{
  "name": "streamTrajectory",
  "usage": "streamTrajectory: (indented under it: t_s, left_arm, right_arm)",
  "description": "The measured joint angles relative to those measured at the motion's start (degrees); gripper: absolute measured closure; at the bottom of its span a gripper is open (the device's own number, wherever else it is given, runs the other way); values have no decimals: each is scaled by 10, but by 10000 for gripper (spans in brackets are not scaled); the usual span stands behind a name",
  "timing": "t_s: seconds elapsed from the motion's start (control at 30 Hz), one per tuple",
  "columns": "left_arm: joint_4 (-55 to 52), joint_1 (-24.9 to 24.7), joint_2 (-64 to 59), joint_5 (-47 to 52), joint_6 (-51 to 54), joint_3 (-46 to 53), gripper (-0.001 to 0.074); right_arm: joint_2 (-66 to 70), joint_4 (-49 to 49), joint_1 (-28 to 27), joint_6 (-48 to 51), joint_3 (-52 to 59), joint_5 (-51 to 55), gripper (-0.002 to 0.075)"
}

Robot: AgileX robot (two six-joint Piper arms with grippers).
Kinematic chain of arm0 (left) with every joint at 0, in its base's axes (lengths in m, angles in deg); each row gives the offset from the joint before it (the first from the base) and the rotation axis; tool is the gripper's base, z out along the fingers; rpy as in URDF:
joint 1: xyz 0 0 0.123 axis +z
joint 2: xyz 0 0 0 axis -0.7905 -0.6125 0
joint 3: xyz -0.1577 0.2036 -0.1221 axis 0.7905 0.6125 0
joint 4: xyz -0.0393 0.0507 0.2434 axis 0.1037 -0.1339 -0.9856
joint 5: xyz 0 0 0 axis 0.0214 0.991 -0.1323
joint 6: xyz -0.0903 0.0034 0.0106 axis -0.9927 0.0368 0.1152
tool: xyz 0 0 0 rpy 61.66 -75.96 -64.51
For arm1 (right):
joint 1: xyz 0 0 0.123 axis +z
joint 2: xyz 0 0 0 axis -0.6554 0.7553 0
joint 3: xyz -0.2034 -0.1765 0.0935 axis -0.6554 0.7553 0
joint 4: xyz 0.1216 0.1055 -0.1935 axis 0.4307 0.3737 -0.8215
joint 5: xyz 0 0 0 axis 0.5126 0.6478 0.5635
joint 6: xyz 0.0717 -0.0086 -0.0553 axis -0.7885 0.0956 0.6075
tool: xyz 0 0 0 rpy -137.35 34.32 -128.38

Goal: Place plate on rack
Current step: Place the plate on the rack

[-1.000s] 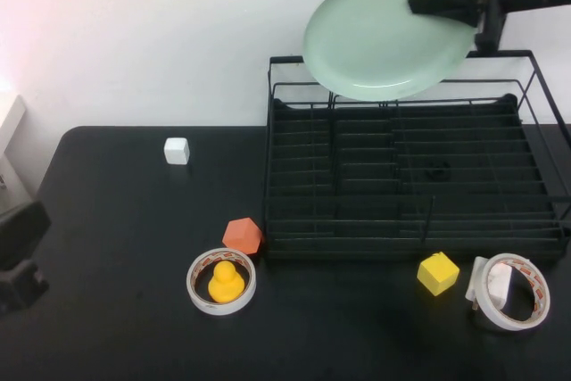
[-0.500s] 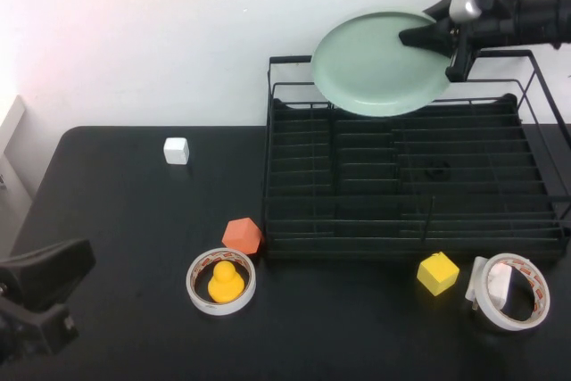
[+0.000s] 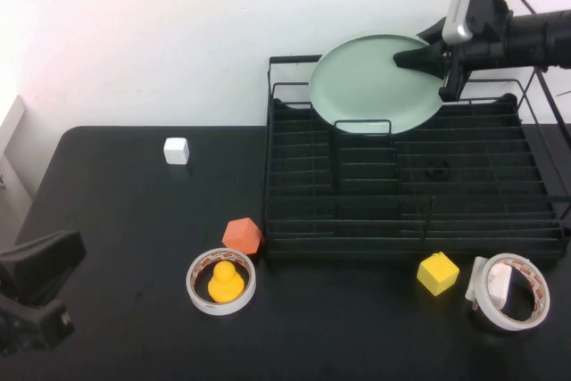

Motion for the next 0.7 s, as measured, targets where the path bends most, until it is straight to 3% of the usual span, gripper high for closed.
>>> streamTrajectory:
  t_s: [0.23,0.47,0.7]
  left_arm:
    - [0,0,0,-2,10,0,736]
    - [0,0,0,-2,11,0,736]
    - [0,0,0,10,11,0,736]
  right_arm:
    - [6,10,0,2,0,2,576]
    - [6,22,7,-34,0,-30,328]
    - [3,43,13,-54,0,-62,283]
